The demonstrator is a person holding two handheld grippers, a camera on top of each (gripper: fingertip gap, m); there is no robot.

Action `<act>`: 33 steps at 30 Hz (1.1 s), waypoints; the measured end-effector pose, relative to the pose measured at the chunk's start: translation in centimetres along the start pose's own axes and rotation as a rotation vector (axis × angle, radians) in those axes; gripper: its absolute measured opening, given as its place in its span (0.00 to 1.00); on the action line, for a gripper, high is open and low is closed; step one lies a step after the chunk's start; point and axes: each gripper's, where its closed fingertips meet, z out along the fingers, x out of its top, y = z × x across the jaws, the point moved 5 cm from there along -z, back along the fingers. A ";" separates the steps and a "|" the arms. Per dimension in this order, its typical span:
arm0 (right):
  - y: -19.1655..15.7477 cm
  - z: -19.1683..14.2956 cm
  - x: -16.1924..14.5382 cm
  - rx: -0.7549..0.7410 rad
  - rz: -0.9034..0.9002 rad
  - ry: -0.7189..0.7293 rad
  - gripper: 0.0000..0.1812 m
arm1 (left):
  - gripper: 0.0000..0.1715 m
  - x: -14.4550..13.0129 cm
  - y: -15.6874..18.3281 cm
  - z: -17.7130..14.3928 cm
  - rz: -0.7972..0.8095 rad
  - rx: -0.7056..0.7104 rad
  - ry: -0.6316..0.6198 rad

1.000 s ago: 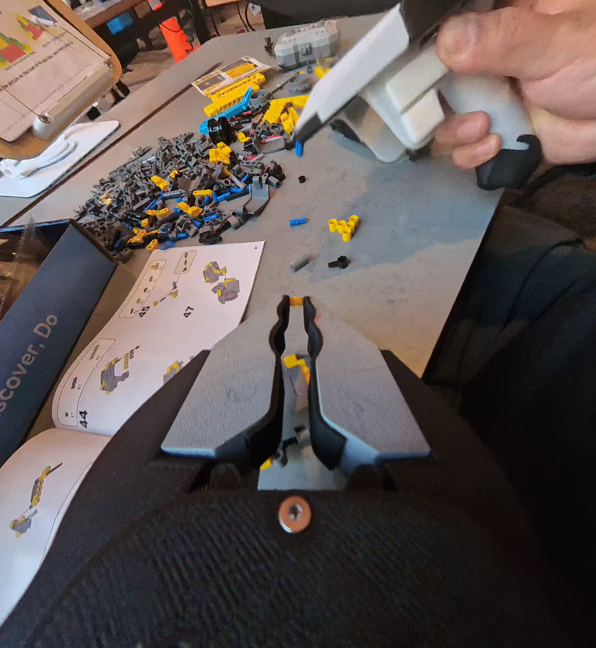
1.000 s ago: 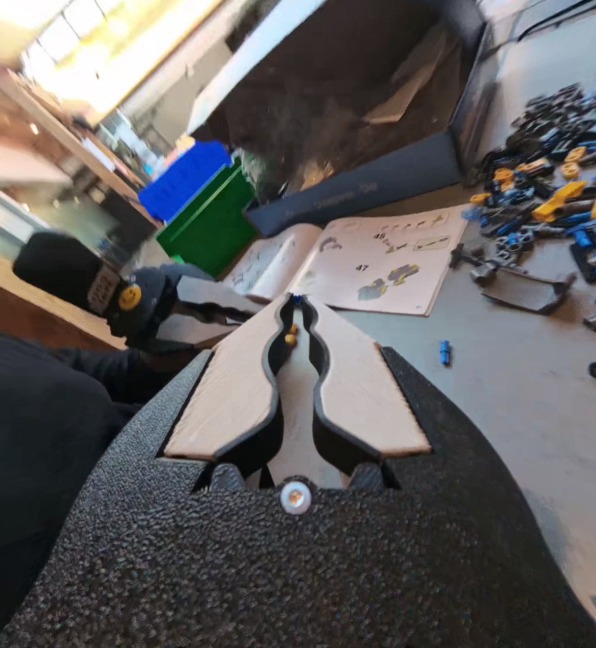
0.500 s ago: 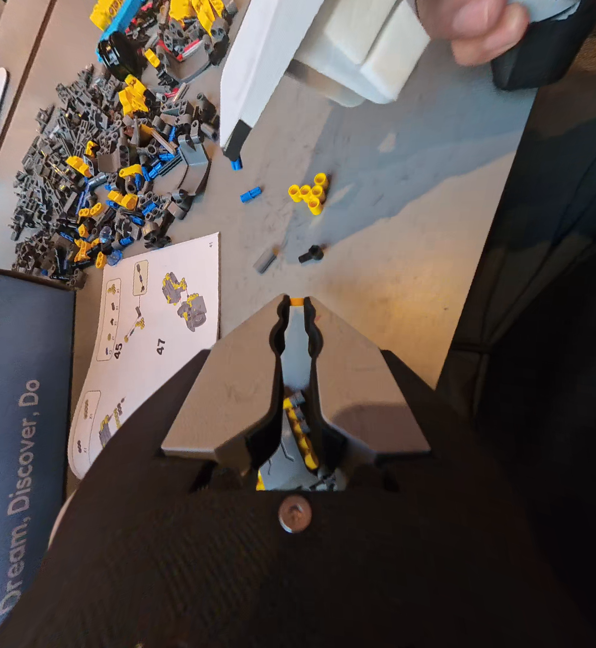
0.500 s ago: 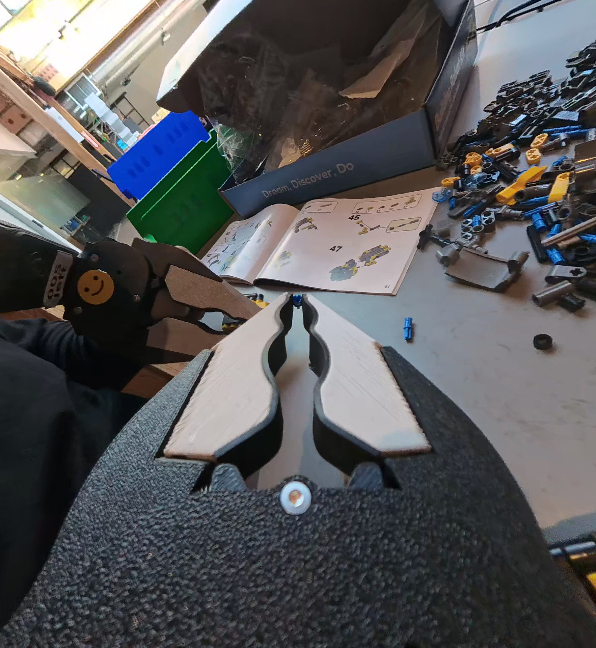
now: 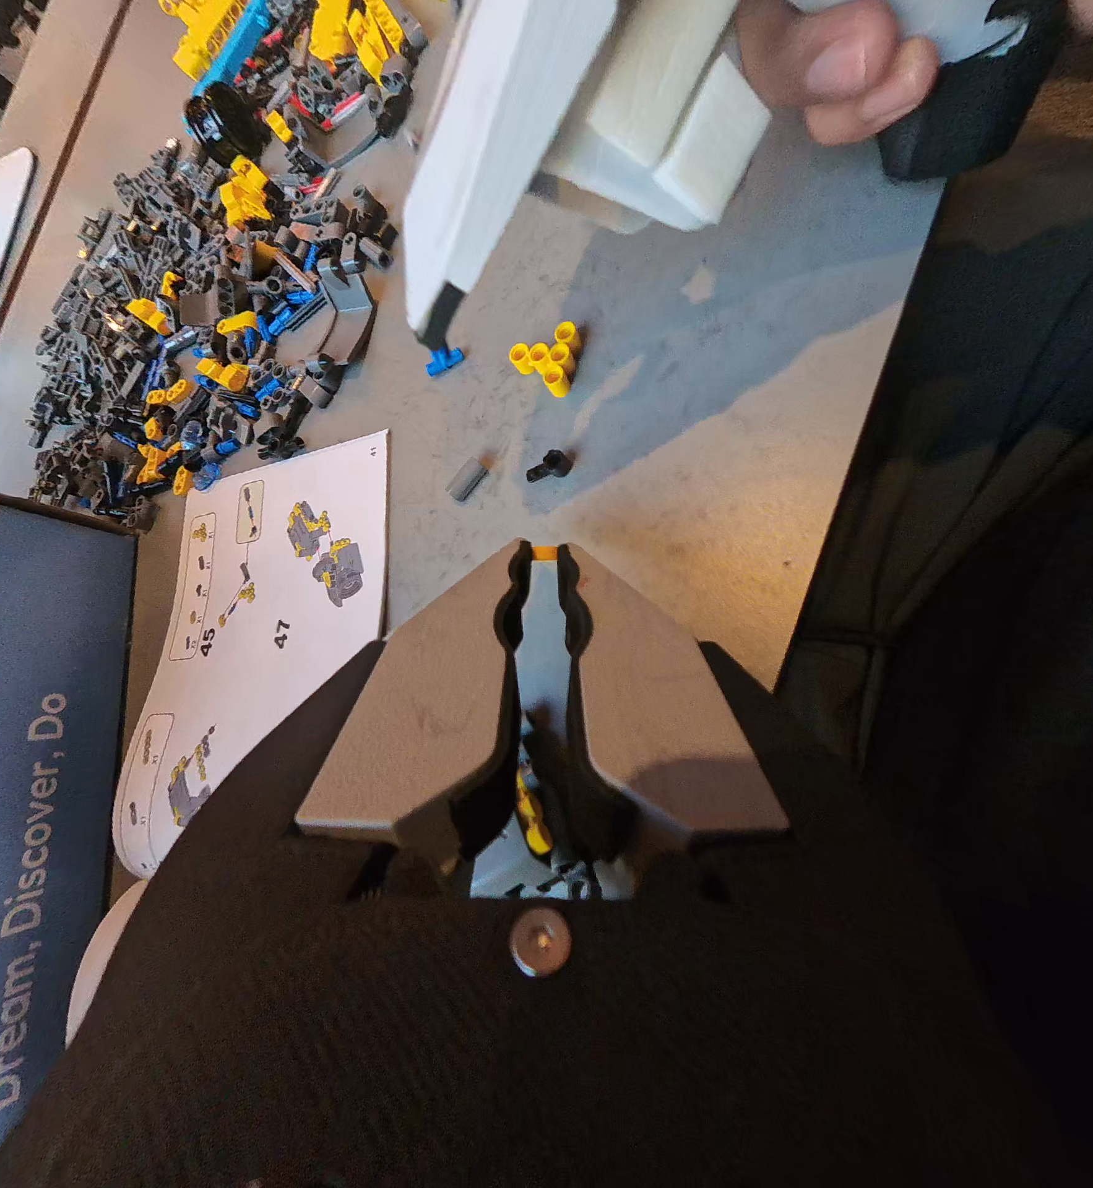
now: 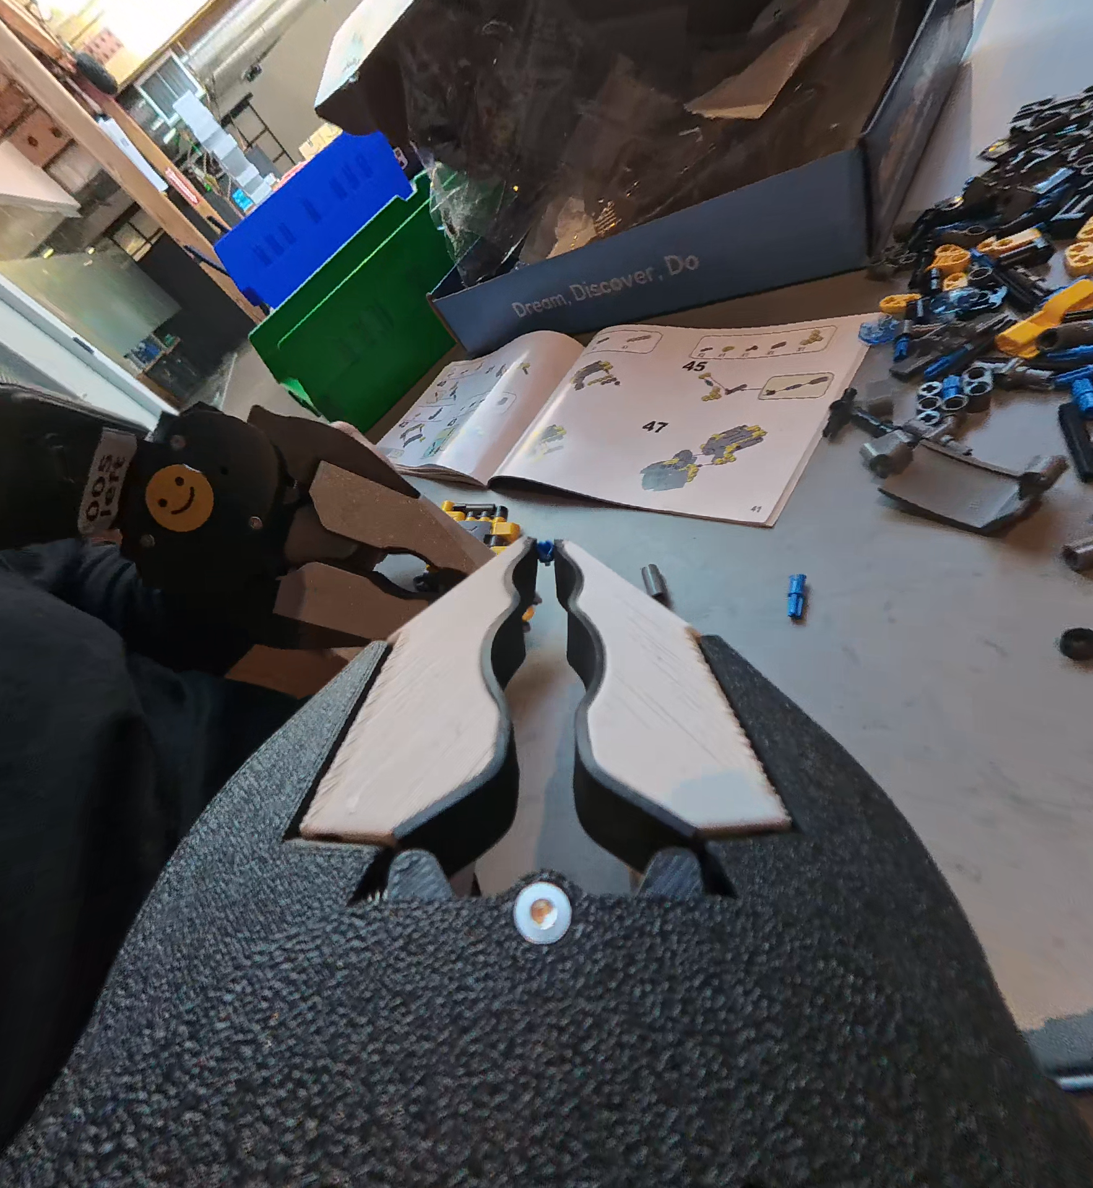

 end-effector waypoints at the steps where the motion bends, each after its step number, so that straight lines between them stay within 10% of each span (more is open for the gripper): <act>1: -0.2 0.2 -0.2 0.012 0.001 -0.016 0.02 | 0.03 0.1 -0.1 -0.2 -0.008 0.008 0.016; 33: 0.7 -0.6 0.2 -0.061 -0.018 0.013 0.02 | 0.15 0.0 0.6 -0.5 -0.125 -0.107 0.005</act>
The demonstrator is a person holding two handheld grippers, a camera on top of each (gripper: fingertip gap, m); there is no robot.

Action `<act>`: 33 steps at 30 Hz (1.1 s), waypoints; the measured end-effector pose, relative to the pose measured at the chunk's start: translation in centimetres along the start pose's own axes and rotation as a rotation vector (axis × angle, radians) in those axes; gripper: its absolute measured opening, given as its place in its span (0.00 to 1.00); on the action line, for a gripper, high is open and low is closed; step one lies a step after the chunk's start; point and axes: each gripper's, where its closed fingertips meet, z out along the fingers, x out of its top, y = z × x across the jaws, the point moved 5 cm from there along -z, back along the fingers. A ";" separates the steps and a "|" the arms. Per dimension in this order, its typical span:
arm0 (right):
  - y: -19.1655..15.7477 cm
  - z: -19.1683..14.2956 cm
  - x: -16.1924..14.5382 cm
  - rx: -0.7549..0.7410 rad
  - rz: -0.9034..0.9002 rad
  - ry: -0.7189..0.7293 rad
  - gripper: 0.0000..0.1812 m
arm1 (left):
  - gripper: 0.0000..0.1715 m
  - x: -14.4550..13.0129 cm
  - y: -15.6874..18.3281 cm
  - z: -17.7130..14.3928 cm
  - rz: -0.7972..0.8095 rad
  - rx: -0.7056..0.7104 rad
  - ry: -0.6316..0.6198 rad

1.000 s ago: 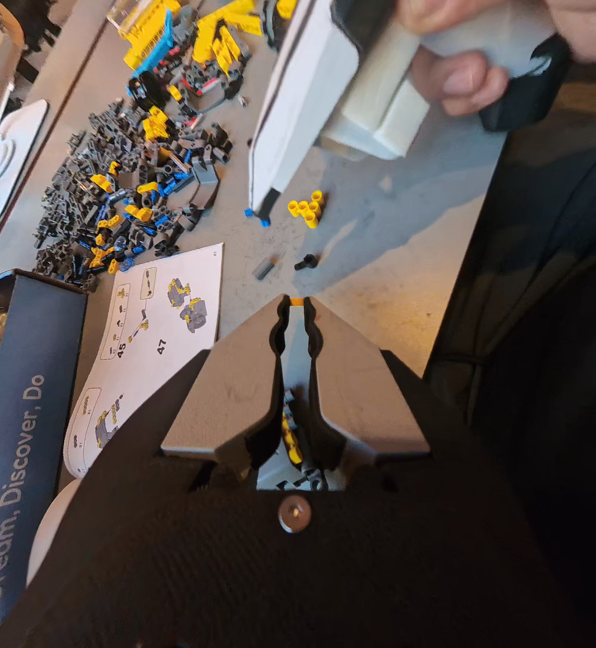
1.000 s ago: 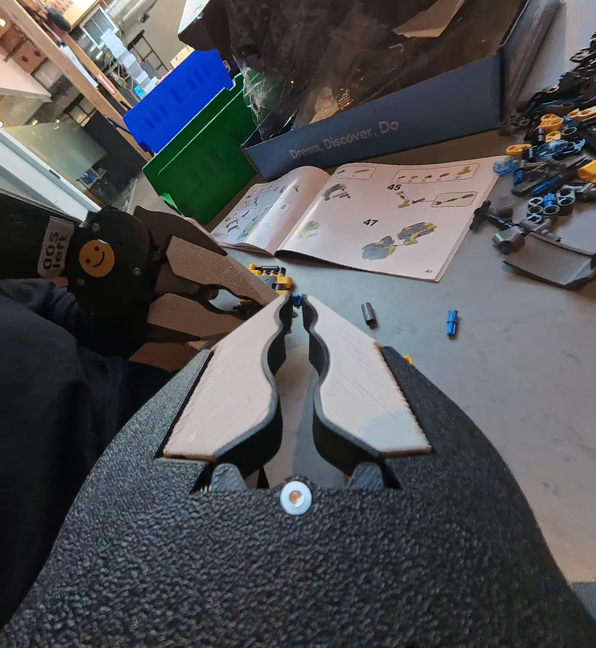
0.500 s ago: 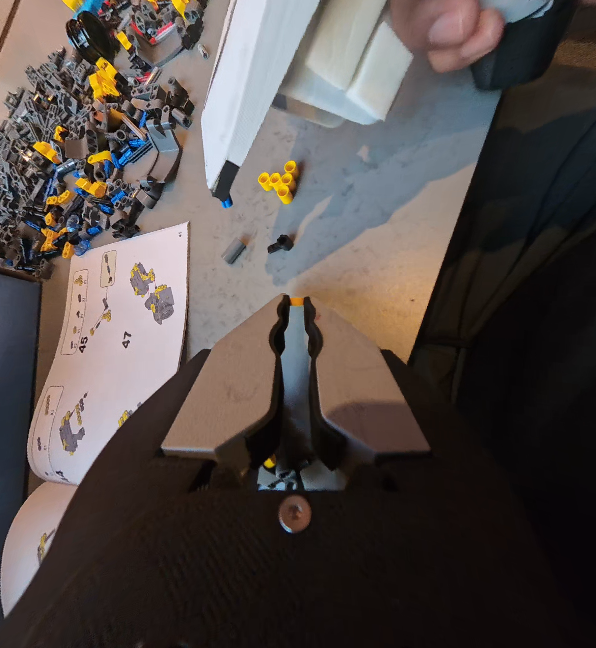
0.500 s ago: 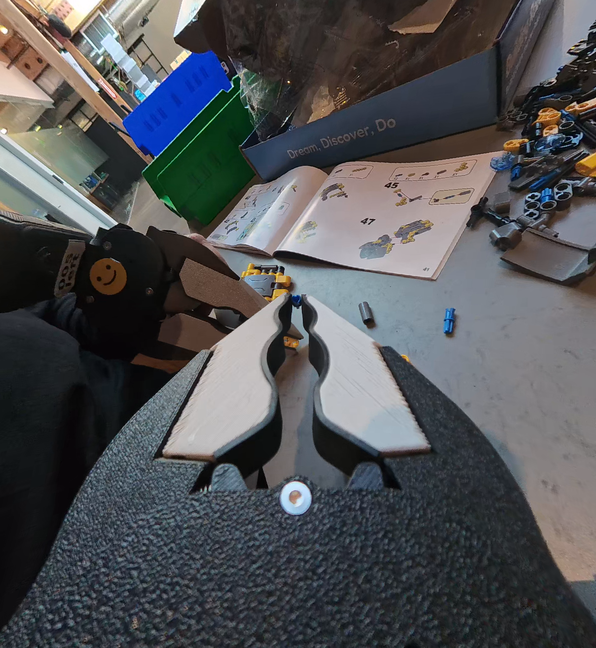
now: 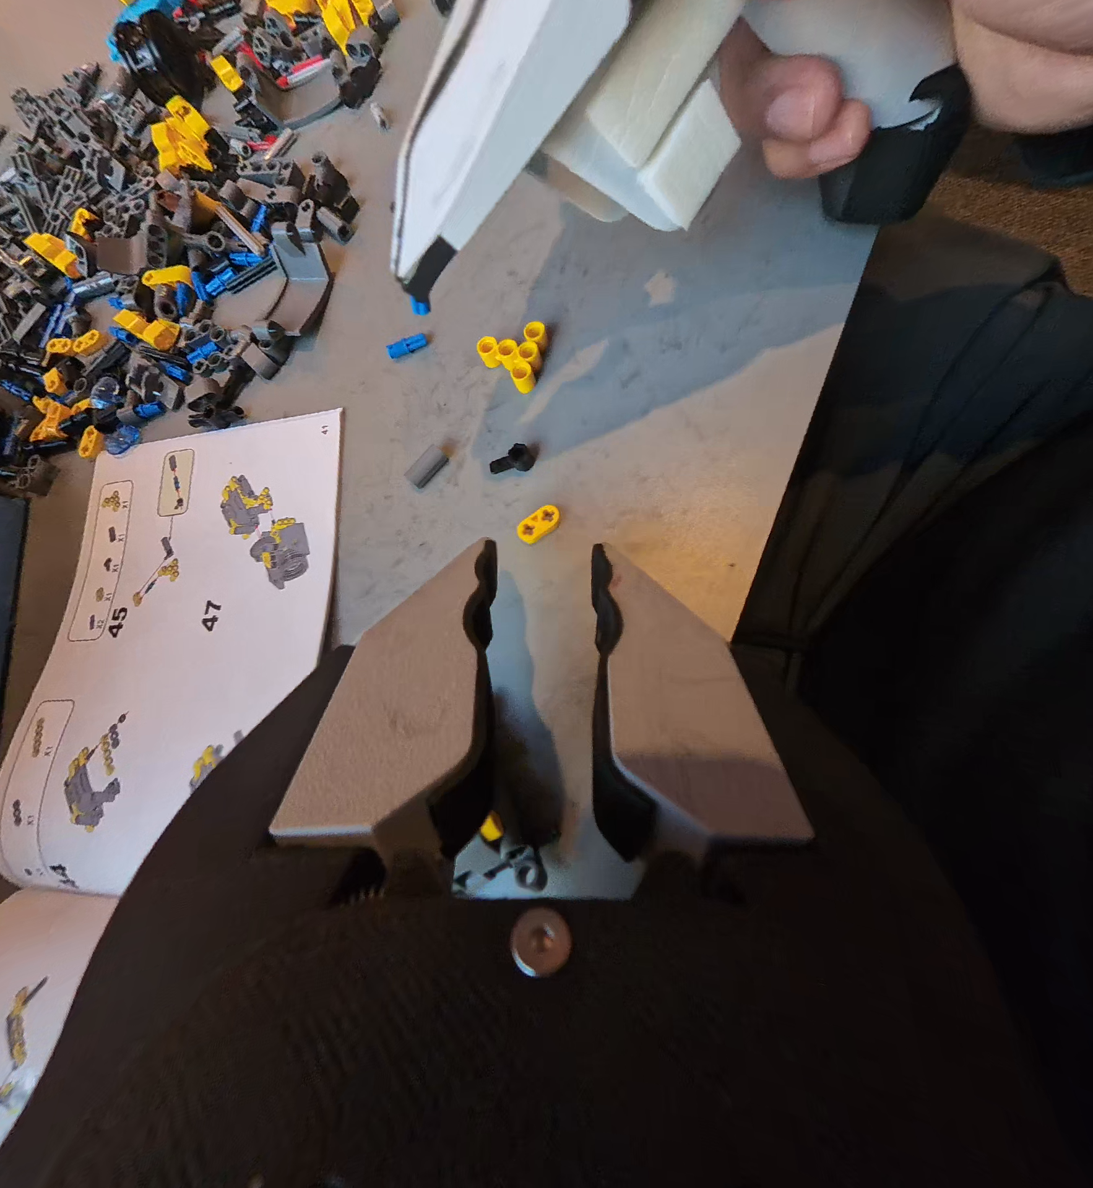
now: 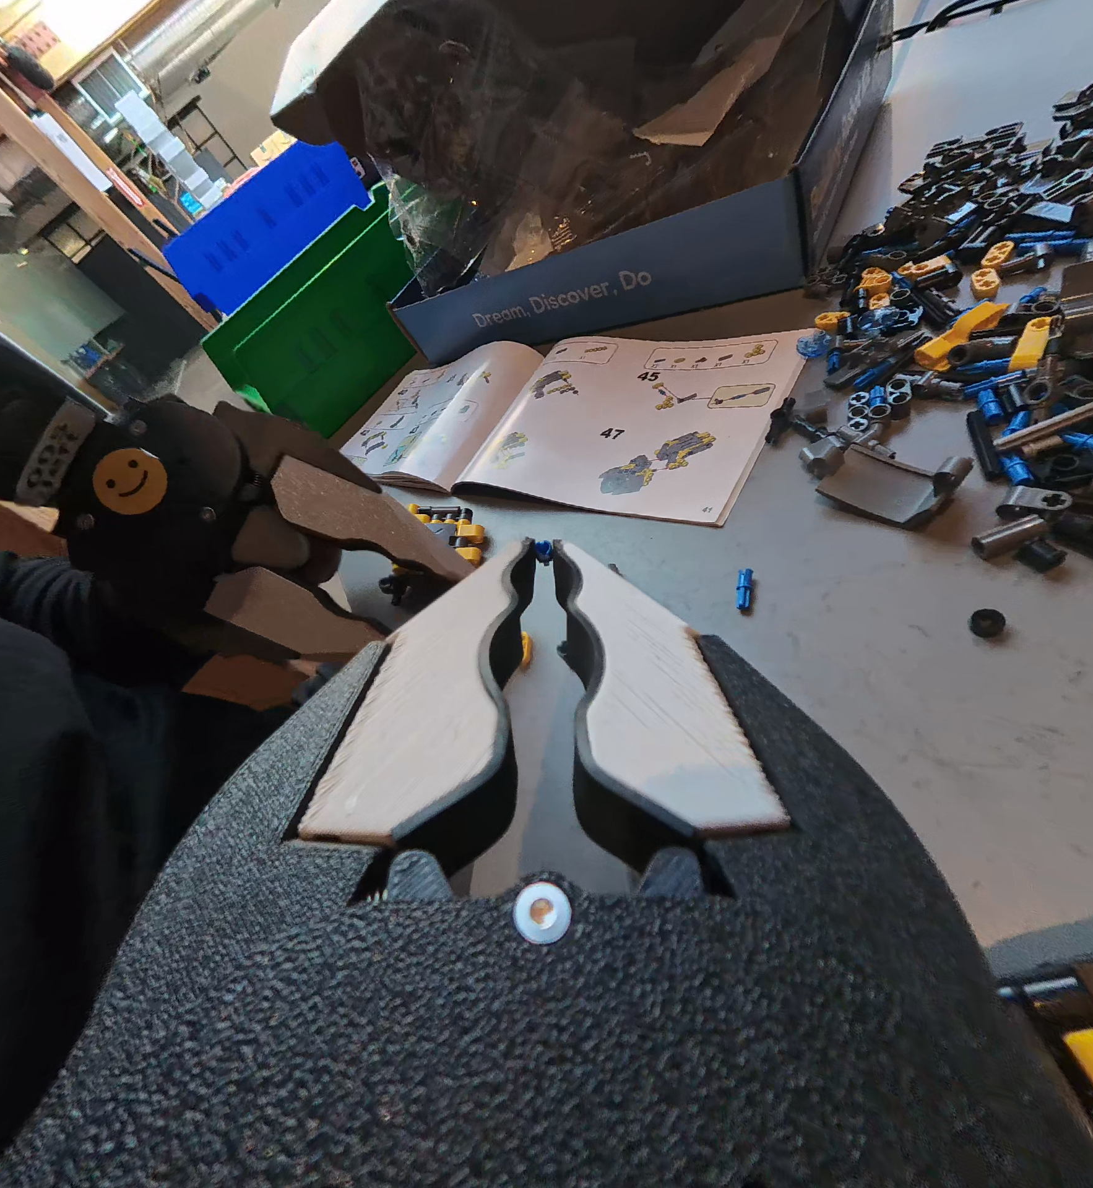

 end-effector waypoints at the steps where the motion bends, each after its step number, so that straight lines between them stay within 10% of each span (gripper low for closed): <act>1: 0.0 -0.1 0.0 -0.009 -0.007 0.002 0.02 | 0.15 0.1 -0.2 -0.3 -0.005 0.001 0.004; 22: -0.1 -0.3 -0.3 -0.060 -0.116 -0.032 0.02 | 0.12 -0.5 -1.8 -1.8 -0.103 0.035 0.058; 33: -2.1 3.7 -3.5 0.005 -0.233 -0.360 0.02 | 0.11 -0.6 -1.0 -1.3 -0.092 0.008 0.046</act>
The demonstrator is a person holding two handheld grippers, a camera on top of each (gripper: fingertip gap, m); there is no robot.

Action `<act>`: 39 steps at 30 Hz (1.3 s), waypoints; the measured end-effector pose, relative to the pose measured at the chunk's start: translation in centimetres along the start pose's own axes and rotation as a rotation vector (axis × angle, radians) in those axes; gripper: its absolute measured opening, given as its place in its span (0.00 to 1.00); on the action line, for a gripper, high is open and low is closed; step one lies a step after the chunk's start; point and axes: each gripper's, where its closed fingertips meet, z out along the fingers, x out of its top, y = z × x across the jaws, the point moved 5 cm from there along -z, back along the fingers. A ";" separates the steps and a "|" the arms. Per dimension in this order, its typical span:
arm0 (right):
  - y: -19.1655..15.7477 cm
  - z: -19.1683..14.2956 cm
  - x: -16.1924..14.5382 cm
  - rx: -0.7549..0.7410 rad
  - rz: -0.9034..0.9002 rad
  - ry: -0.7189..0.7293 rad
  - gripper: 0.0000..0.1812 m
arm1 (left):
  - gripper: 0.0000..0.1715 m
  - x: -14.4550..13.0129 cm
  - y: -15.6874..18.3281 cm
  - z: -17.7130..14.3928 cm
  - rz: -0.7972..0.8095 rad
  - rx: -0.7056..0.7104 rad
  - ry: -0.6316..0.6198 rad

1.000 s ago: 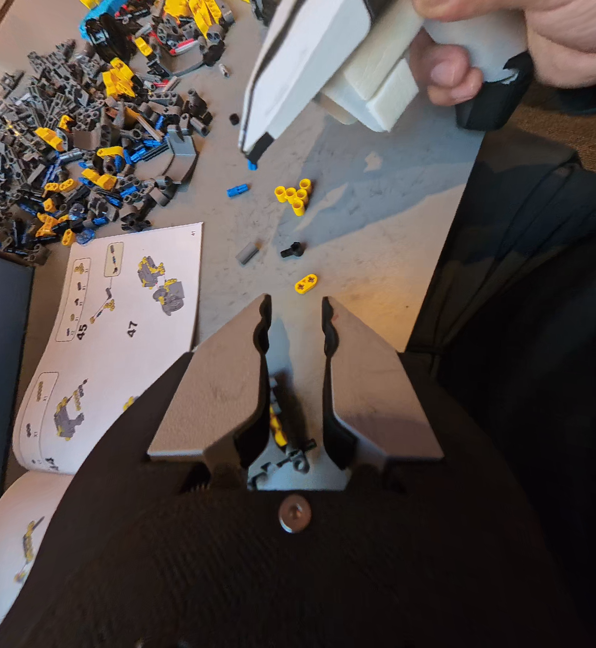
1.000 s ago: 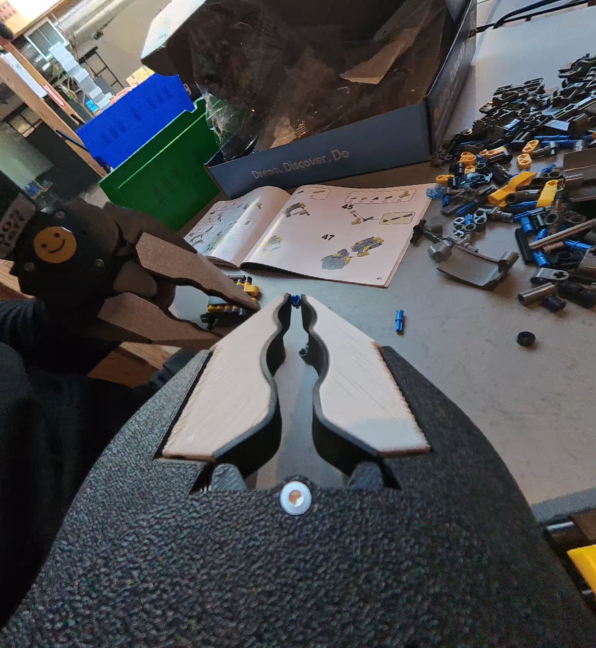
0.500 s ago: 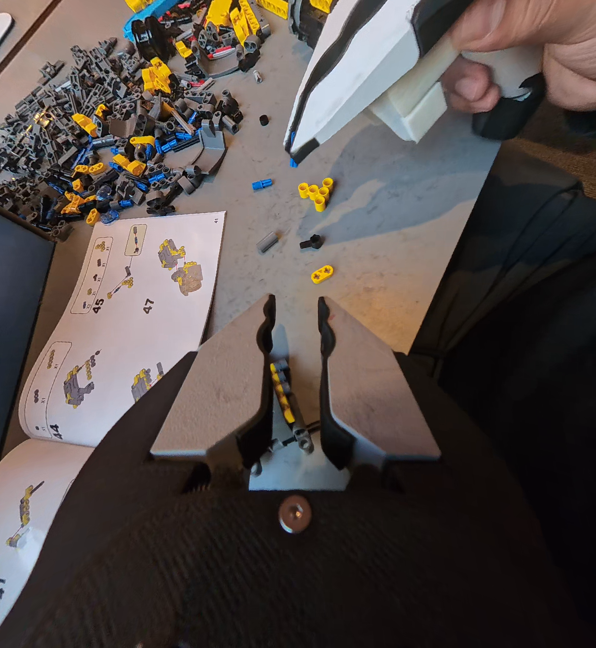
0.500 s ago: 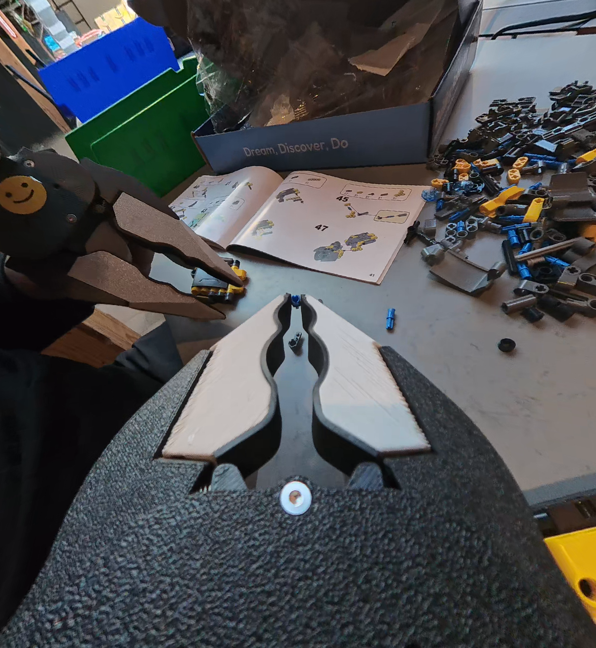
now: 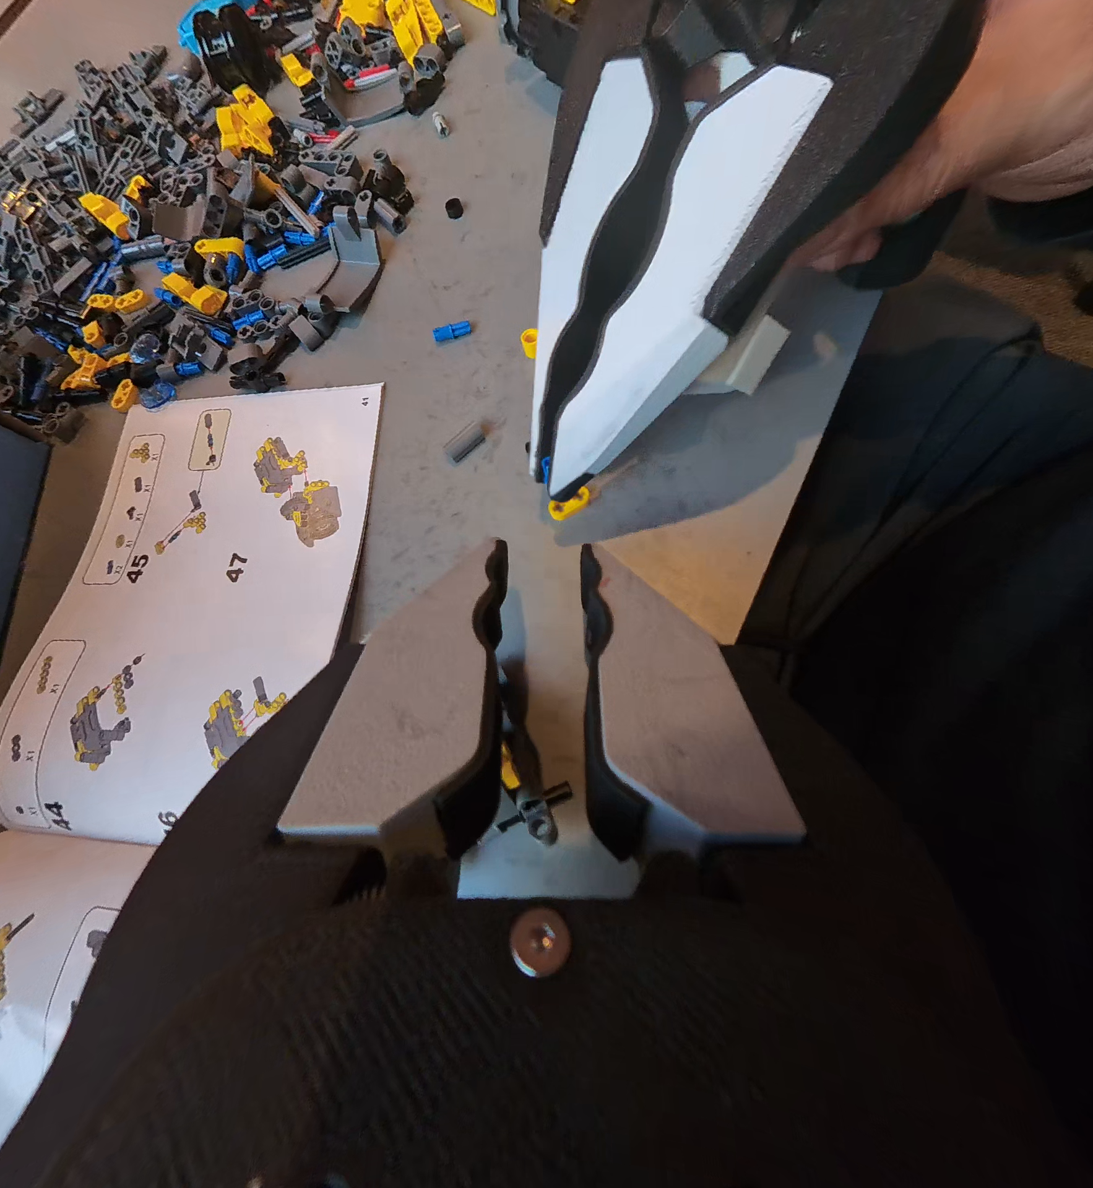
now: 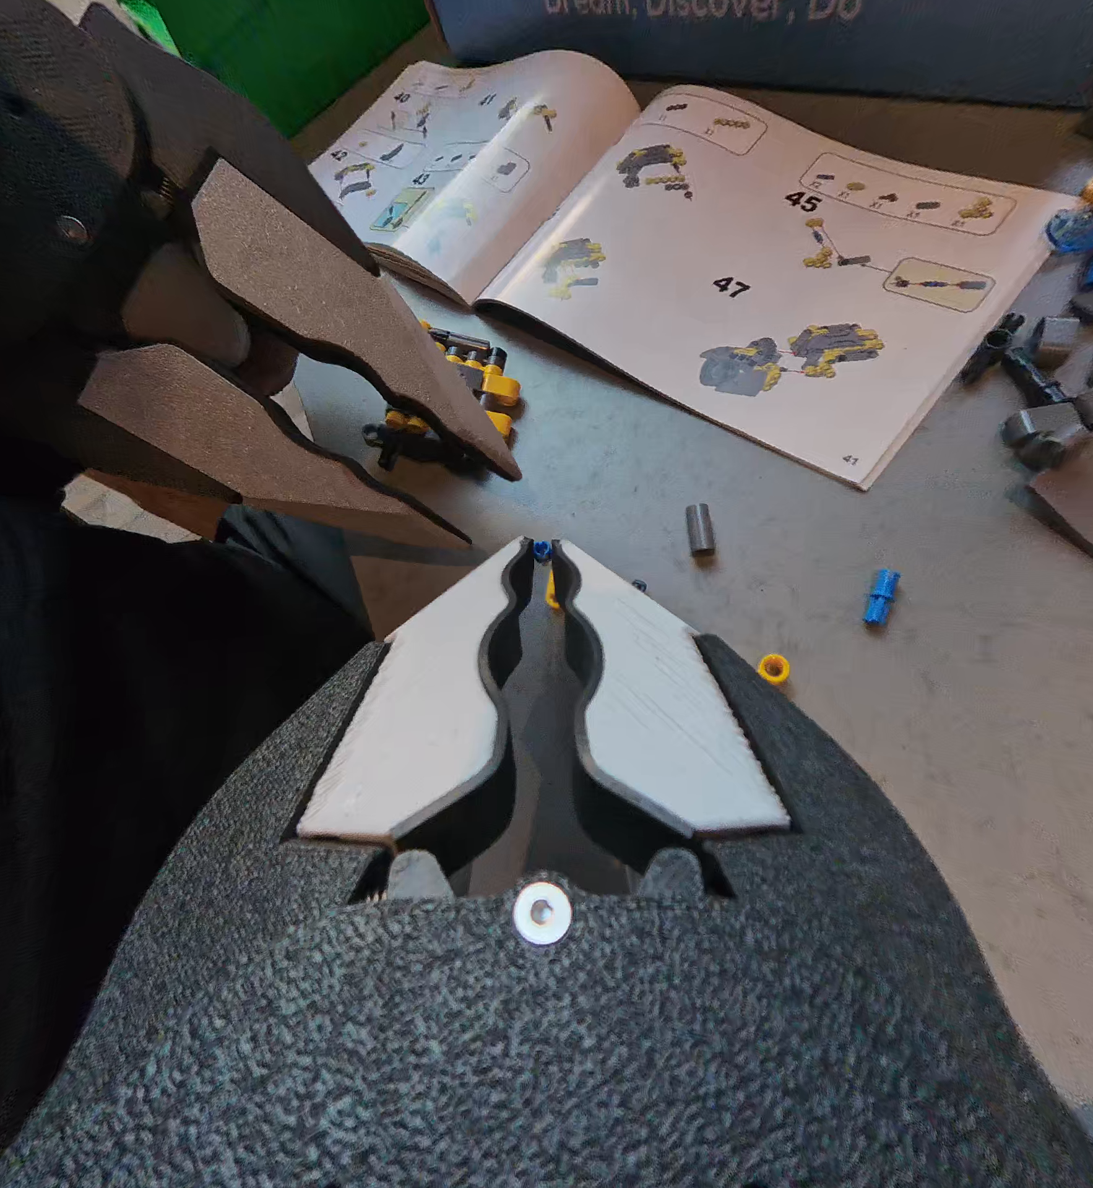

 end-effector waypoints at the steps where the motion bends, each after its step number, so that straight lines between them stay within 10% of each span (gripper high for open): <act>1: 0.0 0.0 0.0 0.003 0.000 0.001 0.02 | 0.11 0.0 0.1 0.0 0.000 -0.002 0.002; 26: 4.8 -6.5 0.7 -0.258 0.076 0.150 0.10 | 0.10 -0.5 0.1 -0.2 -0.013 -0.011 0.009; 39: 7.5 -2.9 1.0 -0.317 0.028 -0.137 0.12 | 0.10 3.0 -3.9 1.8 0.148 -0.177 -0.015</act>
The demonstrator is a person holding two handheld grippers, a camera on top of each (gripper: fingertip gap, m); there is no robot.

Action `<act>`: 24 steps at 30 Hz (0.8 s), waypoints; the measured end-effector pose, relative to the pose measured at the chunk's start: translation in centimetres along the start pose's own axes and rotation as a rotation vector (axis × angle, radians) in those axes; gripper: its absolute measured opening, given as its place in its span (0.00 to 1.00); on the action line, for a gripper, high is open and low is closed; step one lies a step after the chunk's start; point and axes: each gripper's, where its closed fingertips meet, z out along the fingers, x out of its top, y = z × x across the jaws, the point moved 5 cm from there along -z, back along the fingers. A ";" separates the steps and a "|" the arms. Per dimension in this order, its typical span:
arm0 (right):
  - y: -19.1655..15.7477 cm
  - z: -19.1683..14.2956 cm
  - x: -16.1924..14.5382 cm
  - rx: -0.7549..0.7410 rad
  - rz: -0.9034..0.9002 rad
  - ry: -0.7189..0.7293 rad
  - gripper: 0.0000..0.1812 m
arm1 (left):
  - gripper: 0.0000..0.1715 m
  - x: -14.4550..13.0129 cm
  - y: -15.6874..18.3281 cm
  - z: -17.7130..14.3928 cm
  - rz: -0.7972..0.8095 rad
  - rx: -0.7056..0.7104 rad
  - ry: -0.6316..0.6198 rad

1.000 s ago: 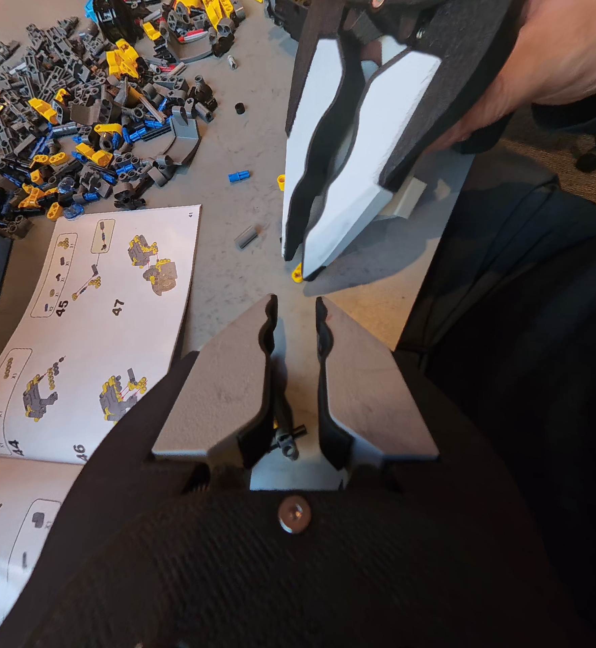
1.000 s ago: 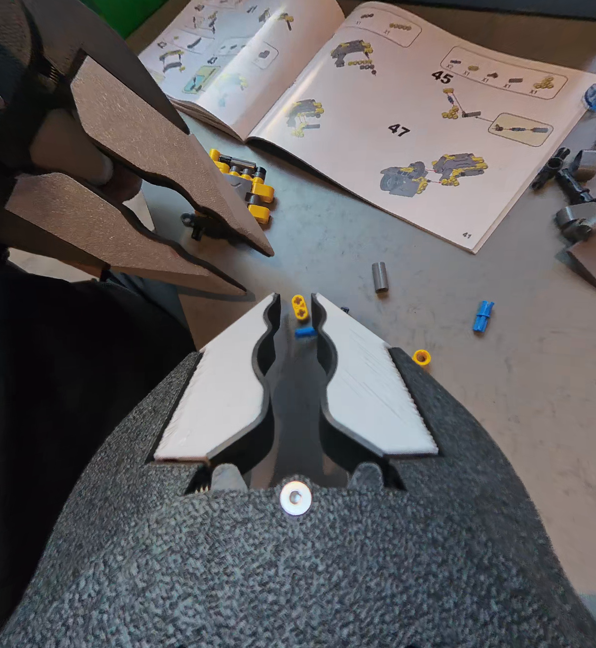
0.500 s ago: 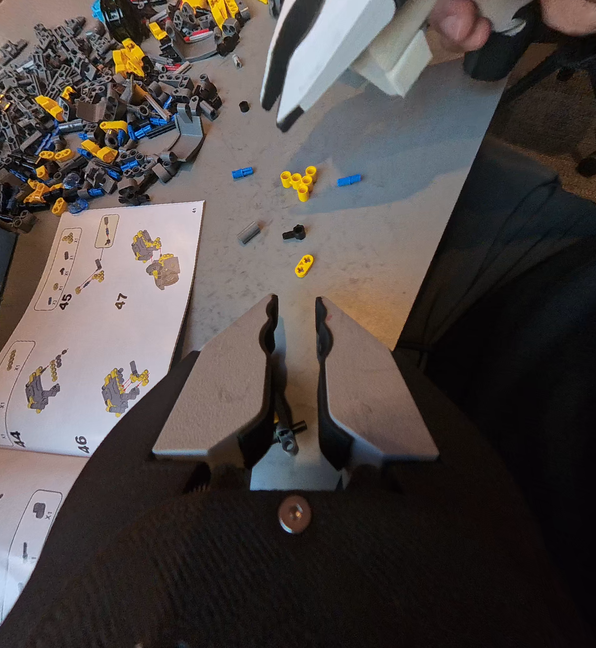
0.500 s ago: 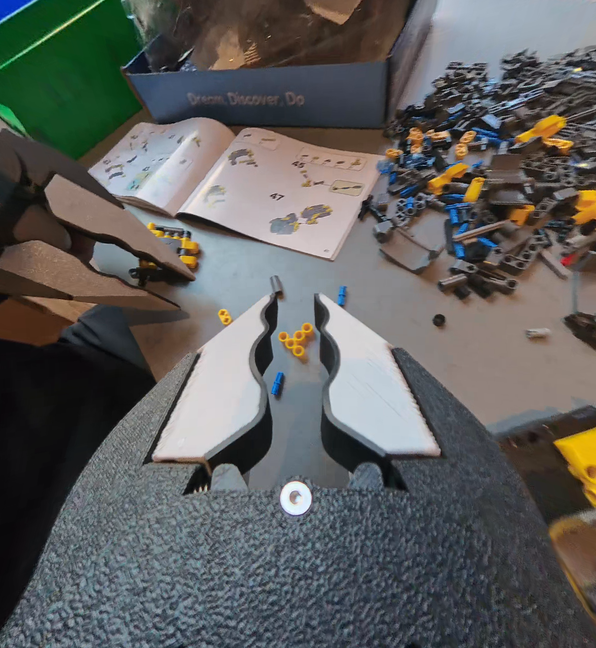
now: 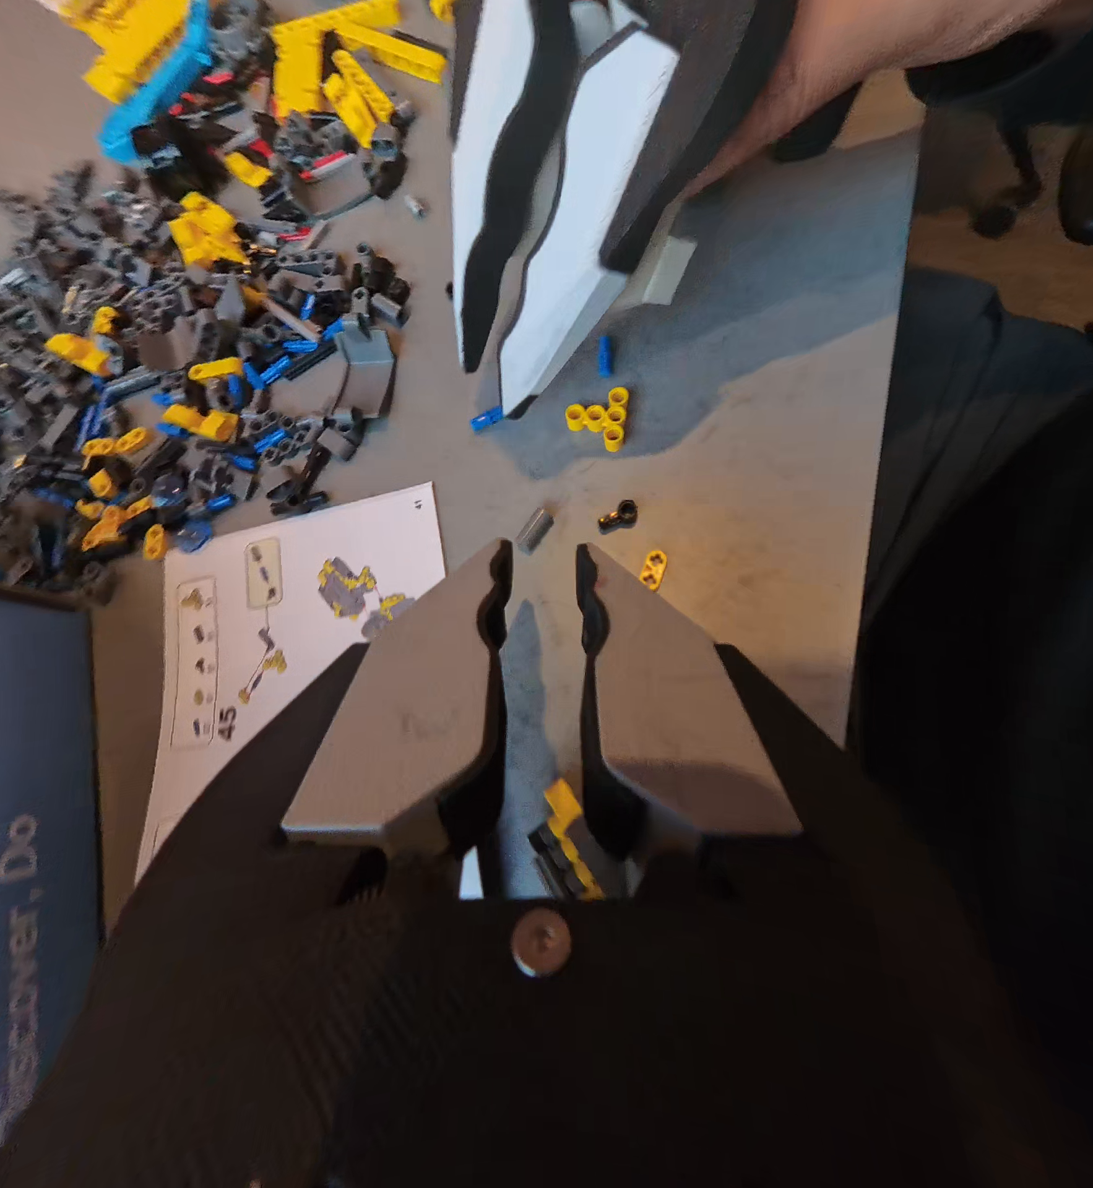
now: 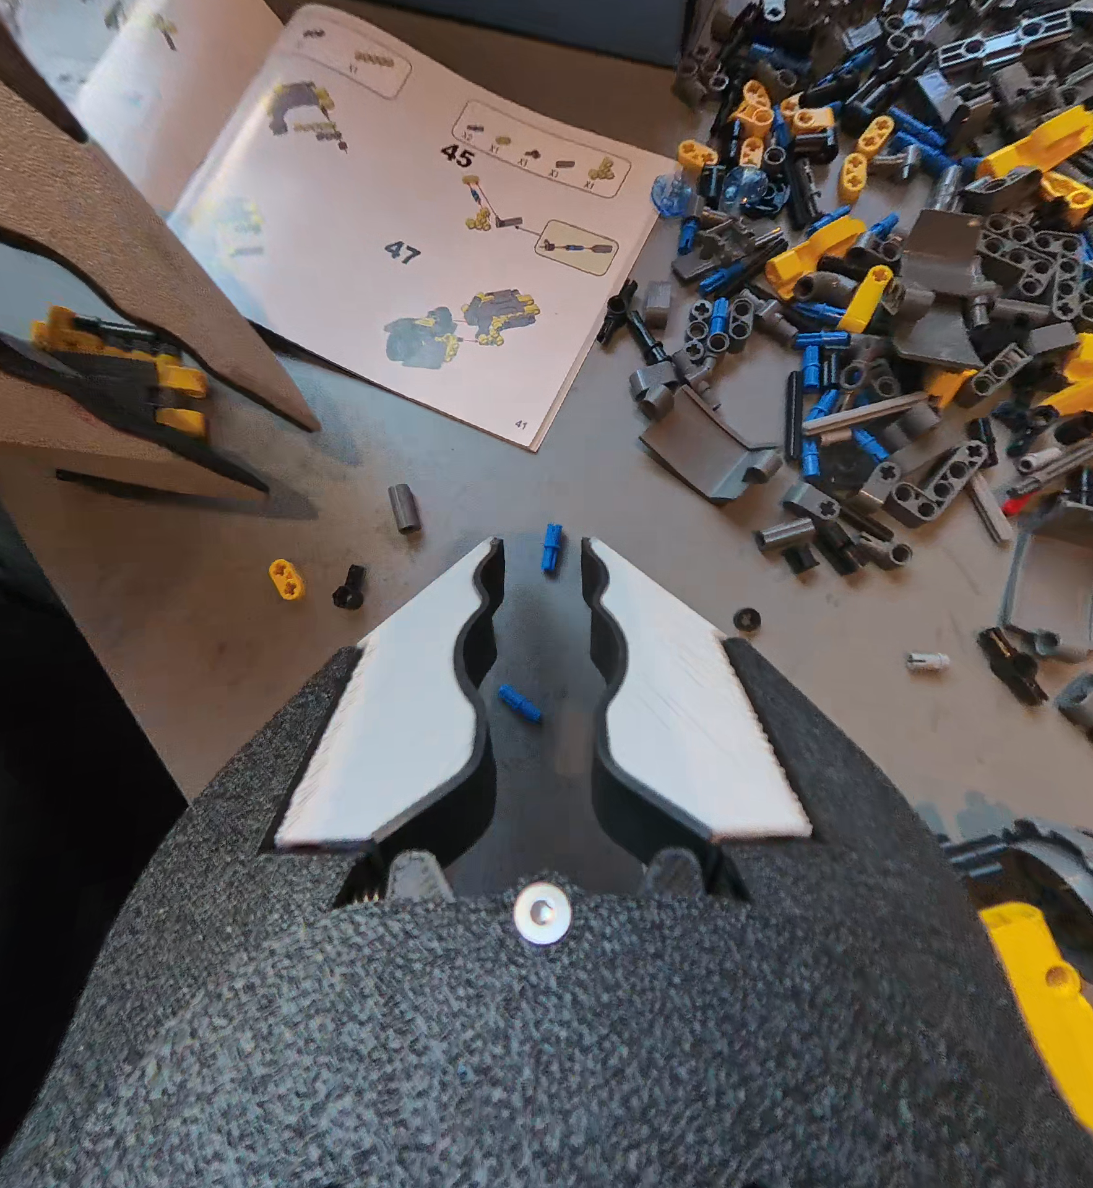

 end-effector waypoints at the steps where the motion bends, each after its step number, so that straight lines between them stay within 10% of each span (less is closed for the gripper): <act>1: 0.0 0.3 0.1 -0.009 -0.009 -0.021 0.12 | 0.10 0.1 -0.1 0.5 0.019 -0.038 -0.019; 24: -4.1 2.2 0.1 0.130 -0.138 -0.117 0.02 | 0.03 -2.9 -0.9 1.9 0.044 -0.106 -0.178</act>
